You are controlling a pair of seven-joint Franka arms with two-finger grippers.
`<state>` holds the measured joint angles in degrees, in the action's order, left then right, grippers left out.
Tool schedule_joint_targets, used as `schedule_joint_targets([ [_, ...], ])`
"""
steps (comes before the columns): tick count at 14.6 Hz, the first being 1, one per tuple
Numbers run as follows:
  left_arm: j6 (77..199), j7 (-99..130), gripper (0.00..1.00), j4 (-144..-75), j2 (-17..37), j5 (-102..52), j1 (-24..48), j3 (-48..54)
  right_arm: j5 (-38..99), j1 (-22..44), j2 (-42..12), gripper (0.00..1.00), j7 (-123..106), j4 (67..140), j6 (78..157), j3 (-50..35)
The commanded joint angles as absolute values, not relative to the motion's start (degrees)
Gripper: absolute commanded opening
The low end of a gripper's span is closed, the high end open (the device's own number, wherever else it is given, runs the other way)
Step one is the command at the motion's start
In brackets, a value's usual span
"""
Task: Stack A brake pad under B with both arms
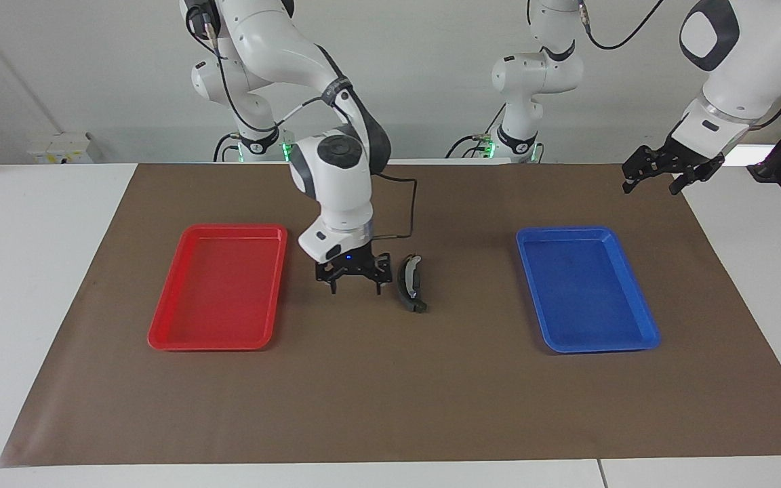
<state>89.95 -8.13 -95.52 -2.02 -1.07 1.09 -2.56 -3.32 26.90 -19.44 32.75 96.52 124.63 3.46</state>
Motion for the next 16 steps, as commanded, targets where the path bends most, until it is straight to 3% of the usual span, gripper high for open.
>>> schedule_joint_targets([
  [1, 90.7, -7.5, 0.98, -96.8, -3.3, -0.3, 1.1, -2.5, -4.0, 21.7, -13.6, 1.00, 28.7, 98.0, 117.2, 2.6],
  [4, 90.7, -7.5, 0.98, -96.8, -3.3, -0.3, 1.1, -2.5, -4.0, 16.2, -9.6, 1.00, 23.8, 97.9, 108.7, 2.7],
  [12, 90.7, -7.5, 0.98, -96.8, -3.3, -0.3, 1.1, -2.5, -3.1, -0.1, 1.8, 1.00, 7.2, 97.2, 96.7, 1.7],
  [14, 90.7, -7.5, 0.98, -96.8, -3.3, -0.2, 1.1, -2.5, -3.9, -3.8, 2.5, 1.00, 4.3, 95.4, 93.1, -1.3],
  [16, 90.7, -7.5, 0.98, -96.8, -3.3, -0.3, 1.1, -2.5, -4.0, -3.1, 1.8, 1.00, 3.5, 92.5, 90.2, -0.9],
])
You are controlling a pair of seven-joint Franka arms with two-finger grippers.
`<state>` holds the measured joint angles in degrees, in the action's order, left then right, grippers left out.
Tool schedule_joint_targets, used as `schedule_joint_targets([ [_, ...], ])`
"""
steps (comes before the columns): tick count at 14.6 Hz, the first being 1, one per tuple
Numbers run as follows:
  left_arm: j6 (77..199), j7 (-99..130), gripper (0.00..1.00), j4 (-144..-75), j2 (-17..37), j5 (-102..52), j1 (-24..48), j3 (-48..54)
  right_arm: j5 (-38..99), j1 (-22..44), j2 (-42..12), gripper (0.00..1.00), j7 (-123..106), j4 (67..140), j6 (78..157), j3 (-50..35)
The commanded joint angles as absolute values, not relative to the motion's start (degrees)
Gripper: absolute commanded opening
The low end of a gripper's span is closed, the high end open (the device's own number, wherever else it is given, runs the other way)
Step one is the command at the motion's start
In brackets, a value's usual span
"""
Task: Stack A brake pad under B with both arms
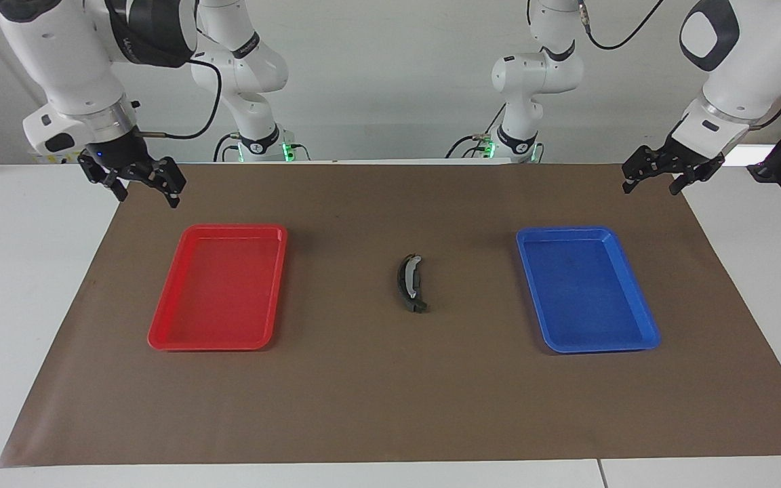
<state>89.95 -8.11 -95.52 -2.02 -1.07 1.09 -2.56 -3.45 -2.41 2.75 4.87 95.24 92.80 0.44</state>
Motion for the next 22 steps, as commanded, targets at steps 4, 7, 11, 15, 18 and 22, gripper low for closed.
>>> schedule_joint_targets([
  [4, 90.7, -7.5, 0.98, -96.8, -3.3, -0.3, 1.1, -2.5, -3.1, -3.1, 3.0, 1.00, 3.6, 95.2, 90.0, -0.9],
  [7, 90.7, -7.5, 0.98, -96.8, -3.3, -0.3, 1.1, -2.5, -2.6, -3.1, 2.9, 1.00, 3.4, 93.5, 90.4, -1.3],
  [11, 90.7, -7.5, 0.98, -96.8, -3.3, -0.2, 1.1, -2.5, -2.5, -3.0, 1.9, 1.00, 3.9, 89.1, 86.4, -1.5],
  [15, 90.7, -7.5, 0.98, -96.8, -3.3, -0.2, 1.1, -2.5, 1.0, -3.2, 1.6, 1.00, 5.8, 88.5, 83.9, -1.5],
  [18, 90.7, -7.5, 0.98, -96.8, -3.3, -0.2, 1.1, -2.5, 0.5, -3.3, 1.6, 1.00, 7.4, 88.5, 84.1, -1.5],
  [22, 90.7, -7.5, 0.98, -96.8, -3.3, -0.2, 1.1, -2.5, -0.1, -0.2, 1.6, 1.00, 7.2, 88.6, 84.3, -0.4],
])
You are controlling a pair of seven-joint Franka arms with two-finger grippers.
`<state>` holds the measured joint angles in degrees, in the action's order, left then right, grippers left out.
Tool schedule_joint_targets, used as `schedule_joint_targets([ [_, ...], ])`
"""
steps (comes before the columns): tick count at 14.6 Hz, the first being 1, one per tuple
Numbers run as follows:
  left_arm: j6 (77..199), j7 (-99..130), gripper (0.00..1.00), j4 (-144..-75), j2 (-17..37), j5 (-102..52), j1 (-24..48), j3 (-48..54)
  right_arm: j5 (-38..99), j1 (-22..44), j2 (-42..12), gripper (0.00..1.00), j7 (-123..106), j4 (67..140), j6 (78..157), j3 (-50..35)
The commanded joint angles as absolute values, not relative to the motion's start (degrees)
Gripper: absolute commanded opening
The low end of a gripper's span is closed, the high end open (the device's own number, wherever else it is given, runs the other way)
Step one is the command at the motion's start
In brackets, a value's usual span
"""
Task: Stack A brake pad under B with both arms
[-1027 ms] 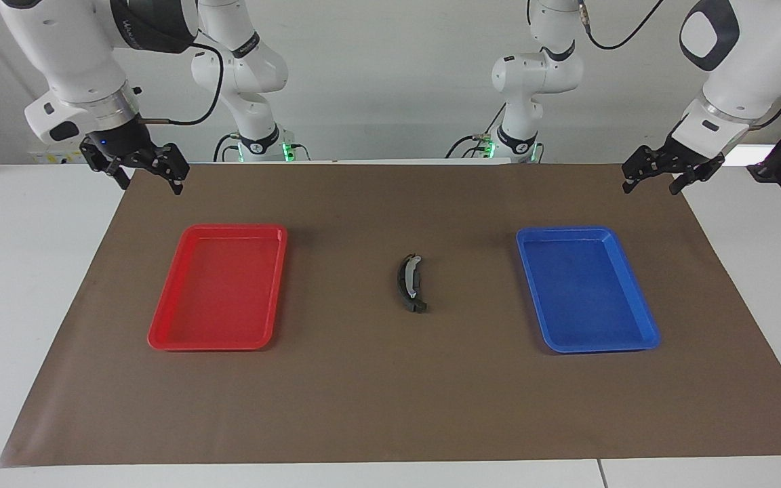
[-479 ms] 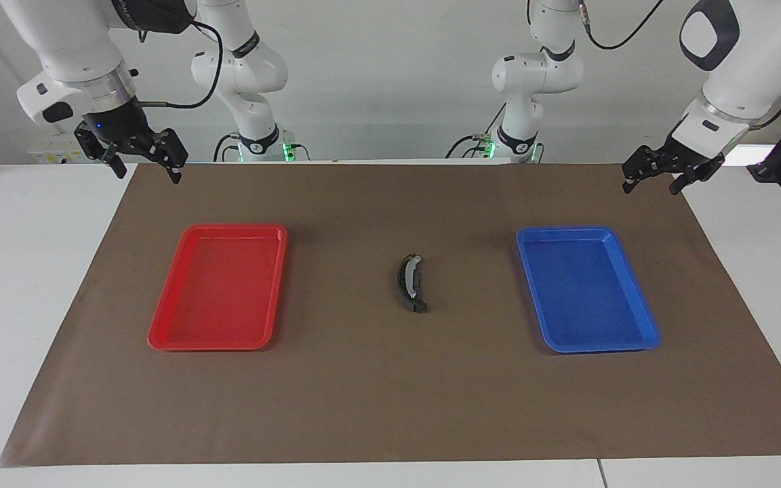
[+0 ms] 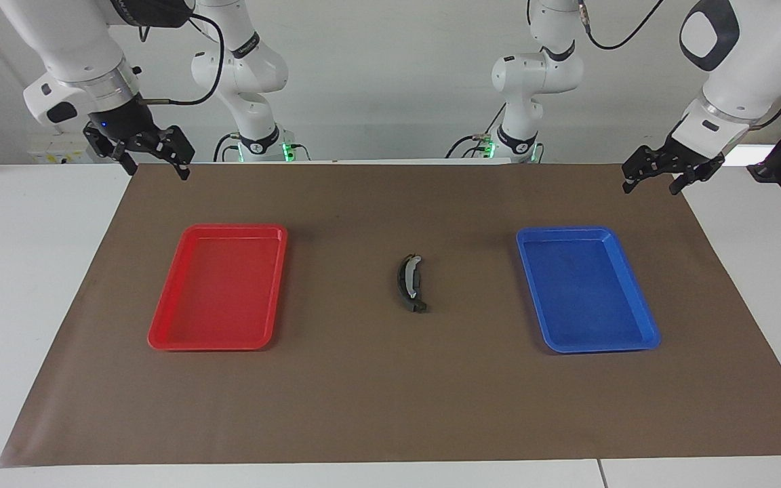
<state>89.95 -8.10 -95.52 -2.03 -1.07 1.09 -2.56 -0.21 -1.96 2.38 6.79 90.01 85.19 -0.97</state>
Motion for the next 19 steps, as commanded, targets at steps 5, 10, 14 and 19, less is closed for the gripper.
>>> schedule_joint_targets([
  [5, 90.7, -7.5, 0.98, -96.8, -3.3, -0.3, 1.1, -2.5, -0.2, 3.2, 1.5, 1.00, 6.5, 88.5, 84.4, 4.0],
  [10, 90.7, -7.5, 0.98, -96.8, -3.3, -0.3, 1.1, -2.5, -0.9, 5.0, 1.6, 1.00, 6.4, 88.6, 84.5, 5.4],
  [14, 90.7, -7.5, 0.98, -96.8, -3.3, -0.3, 1.1, -2.5, -0.5, 4.7, 2.2, 1.00, 4.7, 90.3, 85.7, 5.3],
  [19, 90.7, -7.5, 0.98, -96.8, -3.3, -0.3, 1.1, -2.5, -3.1, 4.9, 2.1, 1.00, 2.8, 90.1, 86.7, 4.9],
])
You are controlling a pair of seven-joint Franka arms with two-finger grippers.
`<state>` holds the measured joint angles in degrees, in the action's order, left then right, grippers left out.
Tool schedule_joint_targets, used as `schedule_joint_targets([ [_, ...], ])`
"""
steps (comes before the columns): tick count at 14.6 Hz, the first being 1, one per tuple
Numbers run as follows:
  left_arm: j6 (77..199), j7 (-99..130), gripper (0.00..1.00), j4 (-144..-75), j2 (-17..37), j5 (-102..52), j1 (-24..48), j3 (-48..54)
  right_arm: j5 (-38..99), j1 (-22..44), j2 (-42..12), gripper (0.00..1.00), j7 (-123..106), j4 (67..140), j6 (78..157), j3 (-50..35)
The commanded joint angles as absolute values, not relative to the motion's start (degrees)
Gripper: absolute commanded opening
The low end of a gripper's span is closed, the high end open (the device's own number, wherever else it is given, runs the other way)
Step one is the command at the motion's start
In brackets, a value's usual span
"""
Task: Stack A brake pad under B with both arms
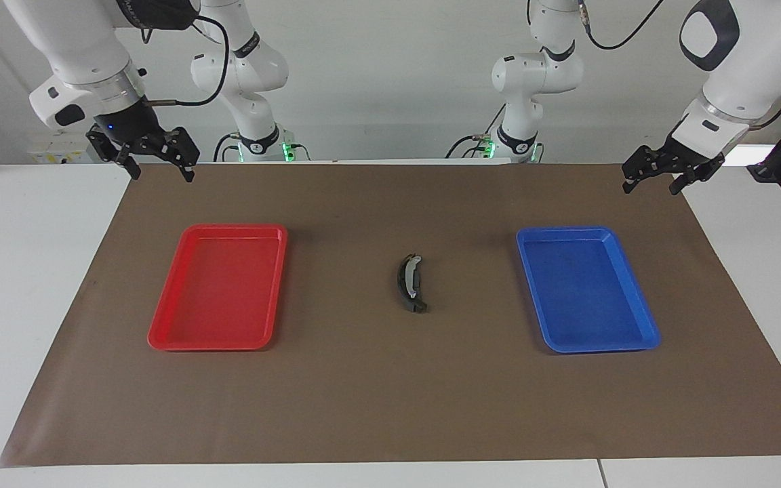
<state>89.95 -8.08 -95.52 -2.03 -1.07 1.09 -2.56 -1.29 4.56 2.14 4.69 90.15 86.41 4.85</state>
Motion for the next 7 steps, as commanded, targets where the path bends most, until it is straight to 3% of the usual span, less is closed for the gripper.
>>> schedule_joint_targets([
  [1, 90.7, -7.4, 0.98, -96.8, -3.3, -0.3, 1.1, -2.5, -3.2, 4.9, 2.1, 1.00, 2.7, 90.0, 86.1, 4.8],
  [7, 90.7, -7.5, 0.98, -96.8, -3.3, -0.3, 1.1, -2.5, -1.4, 5.0, 2.2, 1.00, 3.2, 89.7, 85.8, 4.7],
])
